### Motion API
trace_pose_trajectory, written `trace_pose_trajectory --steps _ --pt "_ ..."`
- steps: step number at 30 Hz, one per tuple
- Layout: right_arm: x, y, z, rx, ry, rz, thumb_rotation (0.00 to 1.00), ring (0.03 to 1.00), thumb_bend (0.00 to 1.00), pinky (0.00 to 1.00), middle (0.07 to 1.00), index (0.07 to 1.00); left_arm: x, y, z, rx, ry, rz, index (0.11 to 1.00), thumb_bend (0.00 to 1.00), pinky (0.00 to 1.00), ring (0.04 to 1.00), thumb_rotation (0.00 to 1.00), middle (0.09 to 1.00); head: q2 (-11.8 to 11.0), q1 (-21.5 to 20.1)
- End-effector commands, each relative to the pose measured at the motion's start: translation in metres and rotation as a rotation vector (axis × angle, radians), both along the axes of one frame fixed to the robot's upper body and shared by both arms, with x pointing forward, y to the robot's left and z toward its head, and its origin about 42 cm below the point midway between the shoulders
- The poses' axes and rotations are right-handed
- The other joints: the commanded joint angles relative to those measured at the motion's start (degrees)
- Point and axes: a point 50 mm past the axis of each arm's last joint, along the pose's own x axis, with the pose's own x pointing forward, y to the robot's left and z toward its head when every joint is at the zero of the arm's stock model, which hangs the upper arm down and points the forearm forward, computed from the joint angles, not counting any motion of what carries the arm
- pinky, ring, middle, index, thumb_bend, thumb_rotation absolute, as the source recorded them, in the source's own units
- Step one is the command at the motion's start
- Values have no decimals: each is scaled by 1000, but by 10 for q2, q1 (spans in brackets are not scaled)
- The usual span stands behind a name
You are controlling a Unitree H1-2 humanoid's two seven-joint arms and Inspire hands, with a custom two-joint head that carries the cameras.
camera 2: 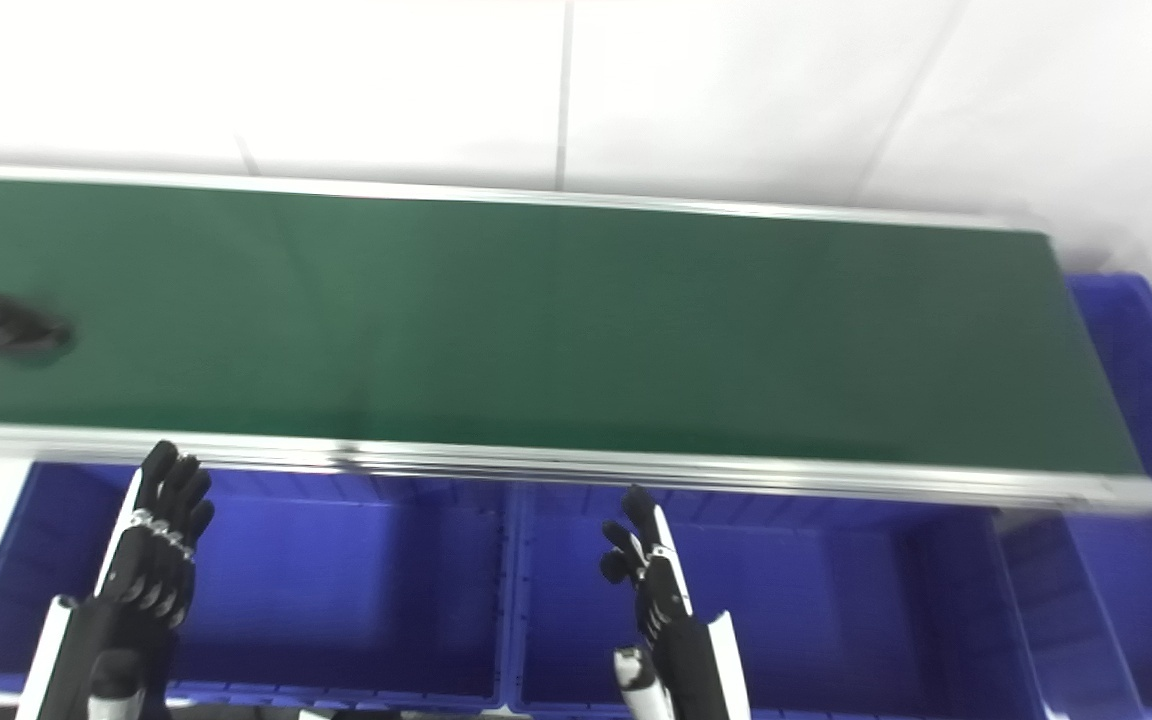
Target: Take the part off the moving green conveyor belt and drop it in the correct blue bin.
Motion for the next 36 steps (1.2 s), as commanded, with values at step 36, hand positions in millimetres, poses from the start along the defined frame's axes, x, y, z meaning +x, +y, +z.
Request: trace_pose_trajectory --steps 36 --pt "25 26 -41 -5 7 -155 950 928 748 912 984 992 69 9 -51 -123 2 -103 1000 952 964 1000 892 1000 -74 -187"
